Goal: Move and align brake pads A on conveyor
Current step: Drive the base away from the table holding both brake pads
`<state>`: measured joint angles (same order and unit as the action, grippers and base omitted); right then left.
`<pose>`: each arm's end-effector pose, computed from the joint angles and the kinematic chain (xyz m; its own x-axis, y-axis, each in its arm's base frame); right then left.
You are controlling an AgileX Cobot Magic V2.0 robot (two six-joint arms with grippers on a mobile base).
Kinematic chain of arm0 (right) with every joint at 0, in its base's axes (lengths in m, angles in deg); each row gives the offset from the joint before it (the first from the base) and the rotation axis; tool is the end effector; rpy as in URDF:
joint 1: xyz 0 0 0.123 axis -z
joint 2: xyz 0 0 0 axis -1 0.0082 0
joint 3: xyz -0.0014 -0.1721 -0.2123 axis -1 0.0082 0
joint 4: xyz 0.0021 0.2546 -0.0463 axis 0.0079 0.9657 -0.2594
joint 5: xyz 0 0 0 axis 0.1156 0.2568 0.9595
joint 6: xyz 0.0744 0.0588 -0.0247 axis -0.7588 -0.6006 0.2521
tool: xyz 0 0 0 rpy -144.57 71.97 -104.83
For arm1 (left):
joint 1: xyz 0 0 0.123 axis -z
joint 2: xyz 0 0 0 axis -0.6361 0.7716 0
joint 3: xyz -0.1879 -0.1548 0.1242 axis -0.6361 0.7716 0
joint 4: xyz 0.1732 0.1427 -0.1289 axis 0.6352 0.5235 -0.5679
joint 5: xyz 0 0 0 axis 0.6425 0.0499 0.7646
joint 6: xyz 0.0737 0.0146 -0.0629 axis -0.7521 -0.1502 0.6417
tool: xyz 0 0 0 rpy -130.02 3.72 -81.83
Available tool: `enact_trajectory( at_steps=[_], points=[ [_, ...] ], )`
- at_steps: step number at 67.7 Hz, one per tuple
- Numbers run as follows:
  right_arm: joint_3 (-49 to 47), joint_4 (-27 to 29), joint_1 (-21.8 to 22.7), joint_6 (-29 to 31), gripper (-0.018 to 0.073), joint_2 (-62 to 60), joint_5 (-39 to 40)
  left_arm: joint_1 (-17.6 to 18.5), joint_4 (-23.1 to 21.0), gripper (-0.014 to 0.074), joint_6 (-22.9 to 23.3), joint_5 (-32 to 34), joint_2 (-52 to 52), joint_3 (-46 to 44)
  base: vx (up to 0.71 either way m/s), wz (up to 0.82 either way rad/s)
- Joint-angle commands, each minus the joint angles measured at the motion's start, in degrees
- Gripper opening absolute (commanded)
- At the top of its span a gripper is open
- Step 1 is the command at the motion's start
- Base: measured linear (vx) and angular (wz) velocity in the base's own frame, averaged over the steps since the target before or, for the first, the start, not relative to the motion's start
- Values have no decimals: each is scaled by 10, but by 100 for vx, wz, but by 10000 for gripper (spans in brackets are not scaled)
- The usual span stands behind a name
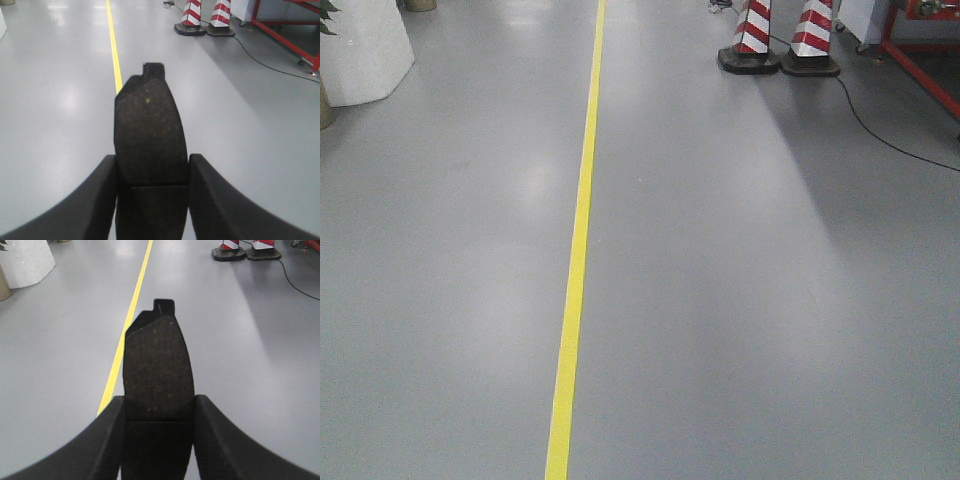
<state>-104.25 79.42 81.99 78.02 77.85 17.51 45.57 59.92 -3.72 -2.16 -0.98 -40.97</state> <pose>0.0963 0.0090 0.2841 -0.3533 0.0461 -0.9344 -0.0642 0.9952 0.0734 0.0995 -0.0167 0.2676 -0.3090 -0.0267 -0.9507 0.1461 0.9864 -0.0752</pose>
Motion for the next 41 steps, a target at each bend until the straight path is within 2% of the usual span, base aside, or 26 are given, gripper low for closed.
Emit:
enact_trajectory(
  at_steps=[1,41],
  points=[
    [-18,-6,1,5,-7,4,53,3,-8,-6,2,57,5,-17,65,6],
    [-18,-6,1,5,-7,5,52,3,-8,-6,2,57,5,-17,68,8]
  ],
)
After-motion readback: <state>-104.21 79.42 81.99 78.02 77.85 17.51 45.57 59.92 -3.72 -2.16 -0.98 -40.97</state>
